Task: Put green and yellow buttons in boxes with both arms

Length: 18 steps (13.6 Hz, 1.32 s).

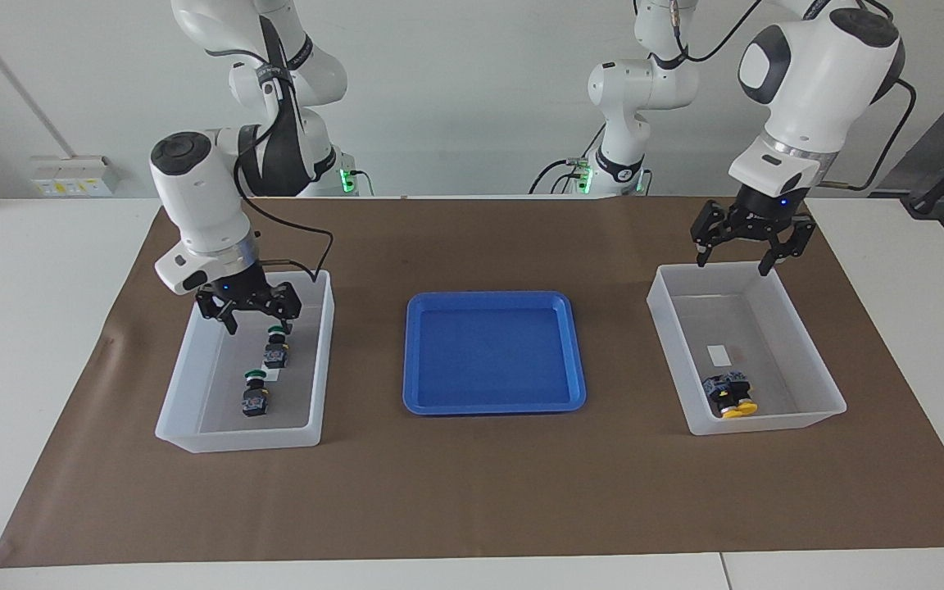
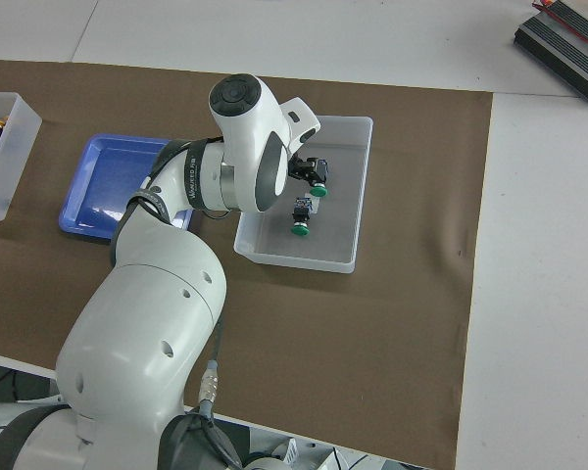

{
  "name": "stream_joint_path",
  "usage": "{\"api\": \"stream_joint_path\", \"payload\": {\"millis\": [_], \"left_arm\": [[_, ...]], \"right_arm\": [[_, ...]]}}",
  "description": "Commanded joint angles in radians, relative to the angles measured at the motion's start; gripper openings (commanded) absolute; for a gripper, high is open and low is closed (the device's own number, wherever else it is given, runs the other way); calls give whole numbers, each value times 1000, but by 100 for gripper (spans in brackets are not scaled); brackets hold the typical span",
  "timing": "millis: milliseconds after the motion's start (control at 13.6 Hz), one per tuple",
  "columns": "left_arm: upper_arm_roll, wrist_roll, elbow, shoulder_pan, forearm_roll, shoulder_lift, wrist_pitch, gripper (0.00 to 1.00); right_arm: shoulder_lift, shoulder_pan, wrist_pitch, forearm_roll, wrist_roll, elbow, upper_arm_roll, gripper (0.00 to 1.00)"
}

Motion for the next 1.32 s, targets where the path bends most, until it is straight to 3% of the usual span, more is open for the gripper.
{"api": "stream_joint_path", "payload": {"millis": [0, 294, 515, 809, 1250], "left_arm": [[2, -15, 147, 5, 28, 57, -131, 100], [9, -24, 244, 7, 25, 91, -254, 100], [11, -46, 148, 4, 25, 28, -263, 100], [9, -47, 129, 4, 25, 3, -309, 100], [11, -49, 131, 16, 56, 8, -274, 100]], "right_arm": [[-35, 14, -129, -1, 41, 84, 6, 100], [-43, -4, -410, -1, -4, 282, -11, 100], [-79, -64, -493, 13, -54, 289, -17, 100], [-89, -78, -622, 5, -62, 397, -16, 100], [-119, -76, -637, -1, -54, 395, -7, 100]]}}
